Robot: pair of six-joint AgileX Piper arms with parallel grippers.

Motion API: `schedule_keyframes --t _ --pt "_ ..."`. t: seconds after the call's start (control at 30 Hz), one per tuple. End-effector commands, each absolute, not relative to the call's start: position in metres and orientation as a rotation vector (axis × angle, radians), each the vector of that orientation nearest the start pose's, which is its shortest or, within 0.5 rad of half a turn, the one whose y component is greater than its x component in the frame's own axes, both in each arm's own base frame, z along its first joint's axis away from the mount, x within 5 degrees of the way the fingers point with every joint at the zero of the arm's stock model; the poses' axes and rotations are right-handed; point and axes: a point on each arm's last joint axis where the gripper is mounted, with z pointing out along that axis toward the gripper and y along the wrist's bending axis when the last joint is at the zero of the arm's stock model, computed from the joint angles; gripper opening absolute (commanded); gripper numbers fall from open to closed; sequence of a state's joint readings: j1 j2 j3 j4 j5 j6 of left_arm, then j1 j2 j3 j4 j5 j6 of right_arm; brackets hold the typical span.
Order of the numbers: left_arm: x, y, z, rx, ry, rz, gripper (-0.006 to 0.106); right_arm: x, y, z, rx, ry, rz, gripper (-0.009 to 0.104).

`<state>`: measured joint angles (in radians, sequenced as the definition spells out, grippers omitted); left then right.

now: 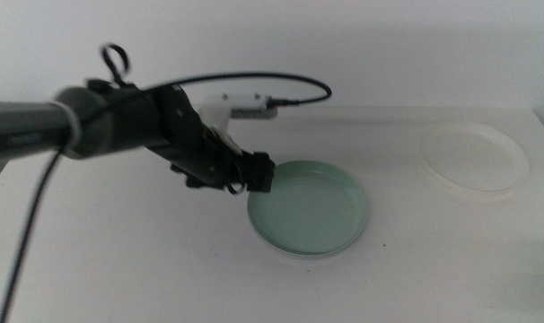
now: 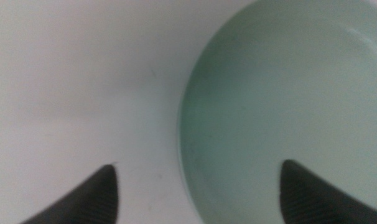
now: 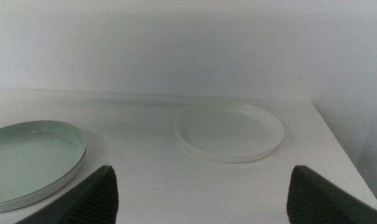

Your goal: Stack the three bowls on top of each other.

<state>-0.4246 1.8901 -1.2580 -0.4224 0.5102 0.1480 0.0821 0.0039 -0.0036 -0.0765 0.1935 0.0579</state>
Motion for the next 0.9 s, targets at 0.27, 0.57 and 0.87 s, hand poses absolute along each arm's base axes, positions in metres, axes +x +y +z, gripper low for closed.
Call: schedule_keyframes --t 0.27,0.57,0.87 --pt "0.238 -0.134 0.396 0.739 2.089 -0.568 0.094 0.056 0.003 0.197 -0.077 1.662 0.026 0.081" --pt "0.13 -0.098 0.45 0.852 1.956 -0.63 0.094 0.056 0.003 0.197 -0.077 1.662 0.026 0.081" --pt "0.125 -0.094 0.452 0.853 1.945 -0.605 0.094 0.056 0.003 0.197 -0.077 1.662 0.026 0.081"
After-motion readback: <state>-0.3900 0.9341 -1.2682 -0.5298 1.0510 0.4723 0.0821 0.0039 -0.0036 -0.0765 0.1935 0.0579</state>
